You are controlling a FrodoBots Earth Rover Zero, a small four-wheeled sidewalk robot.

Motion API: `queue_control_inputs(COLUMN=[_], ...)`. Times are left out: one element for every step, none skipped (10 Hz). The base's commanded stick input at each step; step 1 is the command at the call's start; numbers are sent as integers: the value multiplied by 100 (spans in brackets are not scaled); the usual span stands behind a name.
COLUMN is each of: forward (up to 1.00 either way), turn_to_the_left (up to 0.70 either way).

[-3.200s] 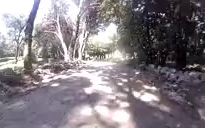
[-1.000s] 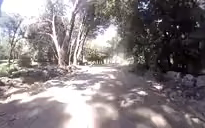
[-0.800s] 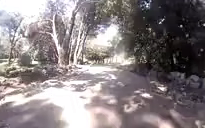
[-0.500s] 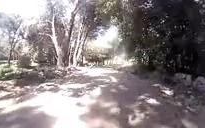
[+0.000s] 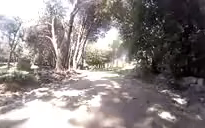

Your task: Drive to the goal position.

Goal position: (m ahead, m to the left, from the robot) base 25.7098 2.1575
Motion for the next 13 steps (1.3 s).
queue_control_inputs(forward=[85, 85, 85, 85, 85, 85, 85, 85, 85, 85, 85, 85, 85], turn_to_the_left=[0, 0, 0, 0, 0, 0, 0, 0, 0, 0, 0, 0, 0])
